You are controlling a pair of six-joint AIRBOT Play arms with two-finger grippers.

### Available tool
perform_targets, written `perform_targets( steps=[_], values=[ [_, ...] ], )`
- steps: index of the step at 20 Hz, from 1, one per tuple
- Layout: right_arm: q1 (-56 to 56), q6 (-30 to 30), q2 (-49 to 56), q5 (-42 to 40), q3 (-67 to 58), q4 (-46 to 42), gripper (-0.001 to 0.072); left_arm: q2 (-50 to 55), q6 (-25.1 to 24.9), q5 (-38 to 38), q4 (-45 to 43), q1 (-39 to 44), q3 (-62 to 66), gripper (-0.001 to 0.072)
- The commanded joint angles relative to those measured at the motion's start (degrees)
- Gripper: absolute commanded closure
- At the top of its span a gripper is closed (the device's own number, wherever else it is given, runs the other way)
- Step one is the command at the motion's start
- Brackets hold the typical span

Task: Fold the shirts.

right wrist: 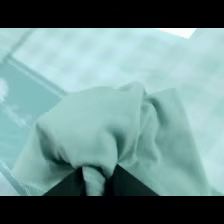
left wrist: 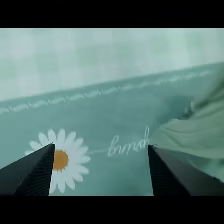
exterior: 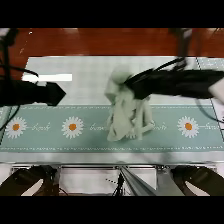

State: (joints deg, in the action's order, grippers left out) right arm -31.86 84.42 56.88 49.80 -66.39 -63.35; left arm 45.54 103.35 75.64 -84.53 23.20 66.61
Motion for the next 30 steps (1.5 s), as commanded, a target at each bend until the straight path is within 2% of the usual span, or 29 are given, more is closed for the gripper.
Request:
perform_targets(
  steps=[1, 2, 5, 8, 10, 11, 13, 17, 18, 20, 21, 24, 25, 26, 27, 30],
  values=[
    [-10.5, 6.5, 8.2, -11.5, 3.2, -8.3, 0.0406, -0.2, -0.2, 0.0, 3.8, 0.0, -4.7, -0.0013],
    [-10.2, 6.5, 9.4, -12.5, 3.2, -8.4, 0.0356, -0.2, -0.8, 0.0, 3.7, 0.0, -4.7, -0.0013],
    [-4.1, 6.4, 6.7, -10.2, 2.0, -13.8, 0.0281, -0.1, -2.3, 0.0, 2.5, 0.0, -4.7, -0.0013],
    [5.9, 6.4, 0.0, 0.9, -0.4, -28.7, 0.0282, 0.1, -2.6, -1.3, 1.2, 0.0, -7.4, -0.0013],
    [13.9, 6.0, -3.9, 10.4, -0.4, -39.1, 0.0285, 0.2, -2.6, -3.7, 3.3, 0.0, -12.5, -0.0013],
    [17.9, 4.3, -4.6, 14.8, -0.1, -40.8, 0.0285, 0.5, -2.6, -5.3, 5.6, 0.0, -16.1, -0.0013],
    [26.9, 0.8, -4.7, 19.8, 2.1, -37.8, 0.0284, 0.8, -2.6, -10.4, 10.0, 0.0, -24.2, -0.0013],
    [40.4, -5.3, -4.7, 20.4, 12.4, -21.3, 0.0282, 0.9, -4.0, -21.4, 23.9, -3.5, -37.5, -0.0013],
    [42.2, -7.0, -4.7, 20.4, 15.1, -17.4, 0.0282, 0.9, -6.0, -24.7, 29.6, -6.3, -39.7, -0.0003],
    [43.4, -9.1, -4.7, 20.2, 19.3, -13.1, 0.0282, 1.3, -14.2, -27.7, 40.8, -13.0, -42.1, 0.0006],
    [43.3, -9.4, -4.7, 19.9, 21.0, -12.3, 0.0282, 2.3, -17.6, -27.6, 43.9, -16.6, -42.1, 0.0007],
    [43.1, -9.9, -4.7, 18.1, 23.1, -9.6, 0.0282, 9.0, -23.2, -28.5, 52.2, -24.3, -42.1, 0.0007],
    [43.1, -9.9, -4.7, 17.4, 23.1, -8.7, 0.0283, 12.2, -26.4, -28.7, 56.1, -25.0, -42.1, 0.0027],
    [43.1, -9.9, -4.7, 16.8, 23.1, -8.0, 0.0283, 15.2, -29.9, -28.7, 60.1, -24.9, -42.1, 0.014],
    [43.1, -9.9, -4.7, 16.4, 23.1, -7.1, 0.0283, 18.3, -34.1, -28.7, 65.2, -24.6, -42.1, 0.0183],
    [43.1, -10.0, -4.7, 16.5, 23.1, -5.2, 0.0283, 26.2, -45.5, -29.0, 80.7, -23.6, -41.4, 0.0183]
  ],
)
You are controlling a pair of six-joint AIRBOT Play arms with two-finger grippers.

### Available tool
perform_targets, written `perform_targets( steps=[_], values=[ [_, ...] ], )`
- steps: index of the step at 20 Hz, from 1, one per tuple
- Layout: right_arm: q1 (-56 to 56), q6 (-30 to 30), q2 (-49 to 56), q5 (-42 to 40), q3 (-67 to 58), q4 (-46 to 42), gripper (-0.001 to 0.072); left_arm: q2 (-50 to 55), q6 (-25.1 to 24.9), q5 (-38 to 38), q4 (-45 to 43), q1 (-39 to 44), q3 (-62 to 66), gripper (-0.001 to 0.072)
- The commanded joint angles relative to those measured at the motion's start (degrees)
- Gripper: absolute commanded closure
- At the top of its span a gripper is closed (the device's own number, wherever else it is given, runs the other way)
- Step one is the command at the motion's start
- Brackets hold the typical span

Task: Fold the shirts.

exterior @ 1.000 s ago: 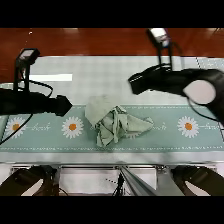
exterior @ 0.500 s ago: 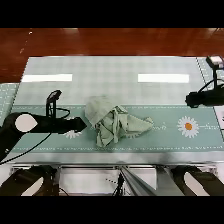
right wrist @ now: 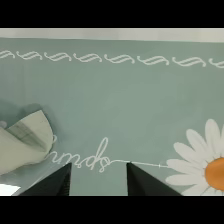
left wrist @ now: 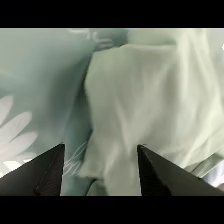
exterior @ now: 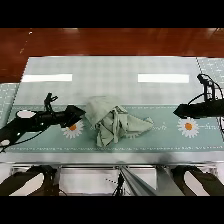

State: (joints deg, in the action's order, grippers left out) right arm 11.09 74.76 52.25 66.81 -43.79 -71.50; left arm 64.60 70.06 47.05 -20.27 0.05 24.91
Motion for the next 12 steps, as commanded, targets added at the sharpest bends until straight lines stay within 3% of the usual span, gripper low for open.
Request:
perform_targets(
  steps=[1, 6, 7, 8, 9, 12],
  values=[
    [0.2, -0.3, 0.0, -0.5, 0.5, 2.9, 0.0283, 9.7, -14.8, 0.1, 19.5, 0.3, 1.5, 0.0182],
    [0.2, -0.3, 0.0, -0.3, 0.5, 3.0, 0.0284, 20.7, -15.6, 2.7, 19.9, 6.1, 10.8, 0.0174],
    [0.2, -0.3, 0.0, 0.0, 0.5, 3.0, 0.0284, 22.1, -15.6, 4.2, 19.9, 6.6, 12.7, 0.034],
    [0.2, -0.3, 0.0, 0.3, 0.5, 3.0, 0.0284, 23.1, -15.7, 6.3, 19.9, 6.8, 14.2, 0.0603],
    [0.2, -0.3, 0.0, 0.5, 0.5, 3.0, 0.0284, 23.5, -16.4, 8.2, 19.9, 6.6, 15.3, 0.0682],
    [0.2, -0.3, 0.0, 3.3, 0.5, 0.7, 0.0324, 23.4, -18.7, 15.4, 19.9, 5.1, 17.0, 0.0683]
  ],
)
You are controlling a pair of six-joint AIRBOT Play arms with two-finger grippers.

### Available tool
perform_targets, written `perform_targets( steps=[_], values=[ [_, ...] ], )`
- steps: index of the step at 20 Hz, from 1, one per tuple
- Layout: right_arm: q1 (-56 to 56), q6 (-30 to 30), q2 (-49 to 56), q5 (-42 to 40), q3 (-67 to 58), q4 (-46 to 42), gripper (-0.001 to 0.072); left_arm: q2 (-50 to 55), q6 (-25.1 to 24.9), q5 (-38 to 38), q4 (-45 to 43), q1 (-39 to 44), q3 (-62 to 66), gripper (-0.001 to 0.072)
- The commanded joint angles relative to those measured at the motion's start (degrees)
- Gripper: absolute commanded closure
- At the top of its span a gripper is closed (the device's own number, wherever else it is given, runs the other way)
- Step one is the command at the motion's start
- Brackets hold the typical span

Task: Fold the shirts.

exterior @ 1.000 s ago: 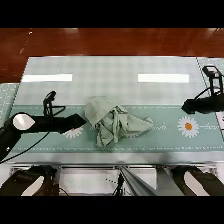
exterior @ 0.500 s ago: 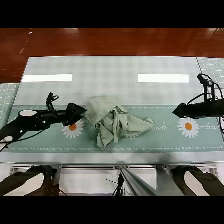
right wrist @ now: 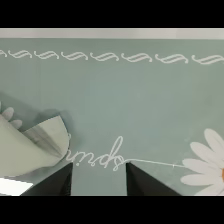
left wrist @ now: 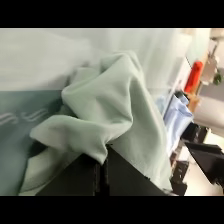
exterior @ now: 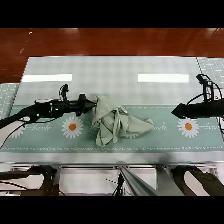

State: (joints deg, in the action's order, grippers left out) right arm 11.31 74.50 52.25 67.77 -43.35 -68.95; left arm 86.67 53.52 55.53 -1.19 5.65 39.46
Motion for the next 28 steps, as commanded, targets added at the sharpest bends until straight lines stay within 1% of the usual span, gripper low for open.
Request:
perform_targets(
  steps=[1, 2, 3, 4, 6, 7, 10, 12, 13, 15, 16, 17, 18, 19, 20, 22, 23, 24, 26, 28],
  values=[
    [0.0, 0.0, 0.0, 3.7, 0.2, -3.9, 0.0324, 1.1, -3.1, 9.0, 0.8, -1.2, 2.6, 0.0683],
    [0.0, 0.2, 0.0, 4.3, 1.0, -4.4, 0.0319, 0.7, -3.7, 10.7, 0.8, -1.8, 2.5, 0.0683],
    [0.0, 0.9, 0.0, 4.2, 2.7, -2.6, 0.0275, 0.4, -4.0, 12.2, 0.8, -2.3, 2.5, 0.0683],
    [0.0, 0.9, 0.0, 3.9, 5.0, 1.1, 0.0249, 0.1, -4.1, 13.9, 0.8, -2.7, 2.5, 0.0683],
    [0.0, -0.8, 0.0, 0.6, 10.8, 8.5, 0.0233, -0.2, -5.1, 17.2, 0.8, -3.3, 2.6, 0.0682],
    [0.0, -1.0, 0.0, -2.2, 13.3, 10.3, 0.0232, -0.2, -5.1, 18.4, 0.8, -3.7, 2.6, 0.0682],
    [-0.5, 0.4, 0.8, -9.7, 17.7, 17.0, 0.0233, -0.2, -5.1, 19.6, 0.8, -4.0, 2.6, 0.0682],
    [-5.4, 0.4, 2.8, -15.0, 18.9, 18.7, 0.0235, -0.2, -6.3, 19.6, 0.8, -4.0, 2.6, 0.0683],
    [-9.3, 1.6, 4.8, -19.1, 19.0, 18.5, 0.0235, -0.2, -6.4, 19.6, 0.8, -4.0, 2.6, 0.0683],
    [-17.1, 6.2, 10.1, -27.0, 18.9, 19.7, 0.0235, -0.2, -6.4, 19.6, 0.8, -4.0, 2.6, 0.0683],
    [-20.7, 7.4, 13.2, -30.0, 18.9, 21.7, 0.0234, -0.2, -6.4, 19.6, 0.8, -4.0, 2.6, 0.0683],
    [-23.6, 7.2, 15.9, -32.2, 18.9, 24.9, 0.0237, -0.2, -6.4, 19.6, 0.8, -4.0, 2.6, 0.0683],
    [-26.3, 5.9, 18.2, -34.1, 18.8, 28.4, 0.0337, -0.2, -6.4, 19.6, 0.8, -4.0, 2.6, 0.0683],
    [-28.2, 4.0, 19.3, -35.0, 18.2, 30.6, 0.0532, -0.2, -6.4, 19.6, 0.8, -4.0, 2.6, 0.0683],
    [-29.0, 1.9, 19.1, -34.7, 16.9, 31.5, 0.0667, -0.2, -6.4, 19.6, 0.8, -4.0, 2.6, 0.0683],
    [-28.4, -2.3, 14.9, -32.7, 13.2, 30.2, 0.0667, -0.5, -7.0, 20.3, 0.8, -4.5, 3.7, 0.0684],
    [-27.5, -2.8, 11.5, -31.6, 10.7, 28.0, 0.0667, -1.1, -8.5, 22.5, 0.8, -4.9, 5.1, 0.0685],
    [-26.0, -2.8, 7.3, -30.5, 7.6, 25.0, 0.0667, -2.1, -11.2, 26.1, 0.7, -5.6, 7.4, 0.0686],
    [-22.6, -2.8, -0.6, -30.0, 1.2, 19.2, 0.0667, -5.3, -11.3, 29.6, 0.5, -7.3, 13.3, 0.0687],
    [-18.9, -2.7, -6.4, -29.9, -5.5, 12.4, 0.0667, -9.6, -10.9, 29.7, -0.2, -9.1, 20.9, 0.0687]
  ],
)
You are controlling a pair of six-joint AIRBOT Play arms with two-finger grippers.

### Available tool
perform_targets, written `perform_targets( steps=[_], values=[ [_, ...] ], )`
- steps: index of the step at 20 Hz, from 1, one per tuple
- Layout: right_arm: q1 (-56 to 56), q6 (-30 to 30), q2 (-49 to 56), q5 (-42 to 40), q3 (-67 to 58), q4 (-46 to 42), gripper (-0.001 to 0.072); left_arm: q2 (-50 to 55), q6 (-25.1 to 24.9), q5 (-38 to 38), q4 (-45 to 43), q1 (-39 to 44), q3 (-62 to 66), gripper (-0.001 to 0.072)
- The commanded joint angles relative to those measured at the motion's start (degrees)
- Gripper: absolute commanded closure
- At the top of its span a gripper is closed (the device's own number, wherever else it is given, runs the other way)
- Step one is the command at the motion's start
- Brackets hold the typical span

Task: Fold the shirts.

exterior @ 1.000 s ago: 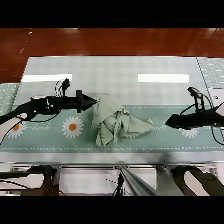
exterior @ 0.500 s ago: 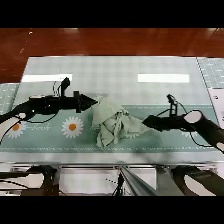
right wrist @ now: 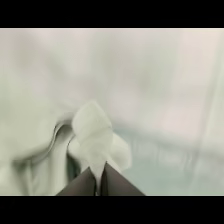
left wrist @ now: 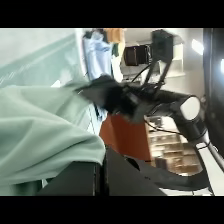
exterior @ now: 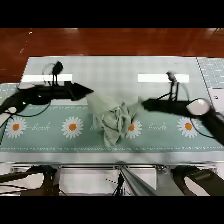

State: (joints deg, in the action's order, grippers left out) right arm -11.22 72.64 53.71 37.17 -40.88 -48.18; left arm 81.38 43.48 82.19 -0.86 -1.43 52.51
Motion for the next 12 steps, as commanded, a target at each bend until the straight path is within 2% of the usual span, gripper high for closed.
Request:
perform_targets(
  steps=[1, 3, 7, 10, 12],
  values=[
    [5.5, -0.7, -9.9, 0.8, -11.1, -10.4, 0.0667, -6.4, 0.9, 2.2, -2.5, -2.8, 12.4, 0.0687],
    [8.5, -0.5, -11.8, 2.1, -16.4, -10.9, 0.0667, -10.3, 6.2, 0.7, -12.7, -3.5, 22.1, 0.0687],
    [9.2, -1.6, -12.3, 6.8, -25.9, -11.8, 0.0668, -16.2, 20.3, 1.0, -41.5, -3.1, 39.9, 0.0687],
    [9.2, -1.6, -12.3, 8.1, -31.9, -12.9, 0.0668, -19.7, 28.2, 0.9, -49.8, -3.1, 48.2, 0.0687],
    [9.2, -1.6, -12.3, 8.2, -36.4, -14.0, 0.0668, -21.5, 29.9, 0.4, -51.3, -3.1, 52.0, 0.0687]
  ],
)
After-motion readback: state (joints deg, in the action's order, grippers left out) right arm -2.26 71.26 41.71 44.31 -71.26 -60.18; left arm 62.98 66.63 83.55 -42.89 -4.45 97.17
